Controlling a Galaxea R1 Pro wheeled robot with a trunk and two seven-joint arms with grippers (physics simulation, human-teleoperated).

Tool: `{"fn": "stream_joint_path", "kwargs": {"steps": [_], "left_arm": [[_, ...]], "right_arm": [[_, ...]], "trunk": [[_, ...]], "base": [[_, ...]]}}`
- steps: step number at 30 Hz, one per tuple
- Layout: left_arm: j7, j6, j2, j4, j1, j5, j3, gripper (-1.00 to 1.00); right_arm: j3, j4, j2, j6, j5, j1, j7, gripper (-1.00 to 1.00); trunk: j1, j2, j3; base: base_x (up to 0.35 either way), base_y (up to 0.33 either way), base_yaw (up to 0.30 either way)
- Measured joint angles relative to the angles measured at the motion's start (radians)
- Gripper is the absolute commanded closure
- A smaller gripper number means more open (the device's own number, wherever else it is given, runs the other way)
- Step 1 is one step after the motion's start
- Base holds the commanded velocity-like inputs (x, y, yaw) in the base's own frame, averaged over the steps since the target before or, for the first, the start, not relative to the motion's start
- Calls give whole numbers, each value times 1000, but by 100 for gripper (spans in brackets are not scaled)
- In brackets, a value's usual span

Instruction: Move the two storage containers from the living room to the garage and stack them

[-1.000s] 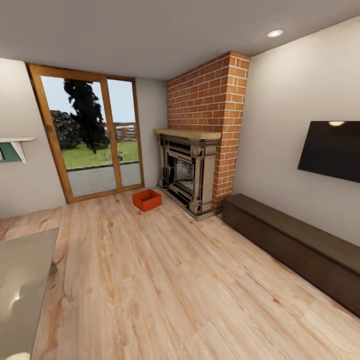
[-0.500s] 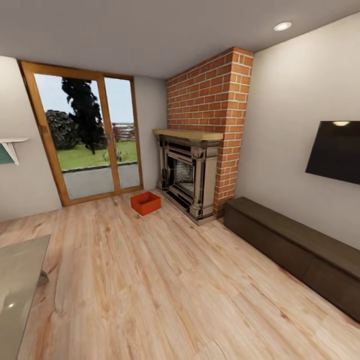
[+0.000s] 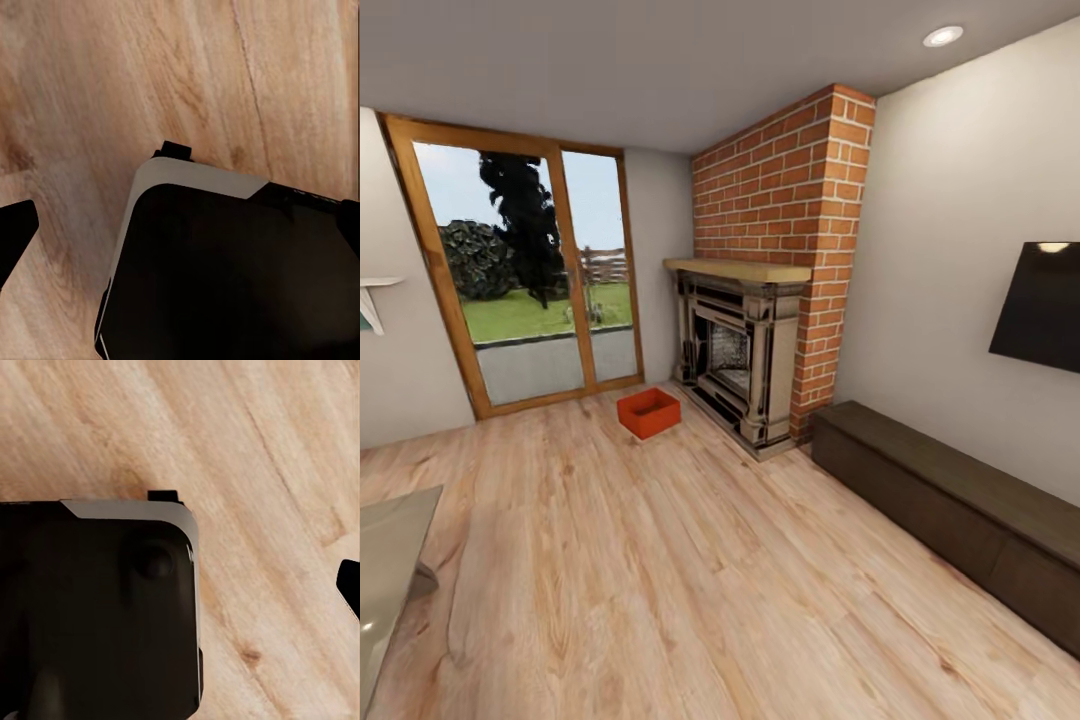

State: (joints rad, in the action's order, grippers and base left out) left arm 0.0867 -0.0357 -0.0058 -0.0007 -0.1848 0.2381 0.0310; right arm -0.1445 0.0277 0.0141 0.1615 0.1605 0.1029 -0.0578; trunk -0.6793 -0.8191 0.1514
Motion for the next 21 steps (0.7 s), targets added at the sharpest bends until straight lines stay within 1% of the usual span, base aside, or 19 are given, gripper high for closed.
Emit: {"fn": "stream_joint_path", "kwargs": {"steps": [5, 10, 21], "left_arm": [[0, 0, 0, 0, 0, 0, 0, -100], [0, -1, 0, 0, 0, 0, 0, -100], [0, 0, 0, 0, 0, 0, 0, -100]], "right_arm": [[0, 0, -1, 0, -4, 0, 1, -100], [2, 0, -8, 2, 0, 0, -1, -100], [3, 0, -5, 3, 1, 0, 0, -100]], "trunk": [[0, 0, 0], [0, 0, 0], [0, 0, 0]], "base": [[321, 0, 0], [321, 0, 28], [321, -10, 241]]}}
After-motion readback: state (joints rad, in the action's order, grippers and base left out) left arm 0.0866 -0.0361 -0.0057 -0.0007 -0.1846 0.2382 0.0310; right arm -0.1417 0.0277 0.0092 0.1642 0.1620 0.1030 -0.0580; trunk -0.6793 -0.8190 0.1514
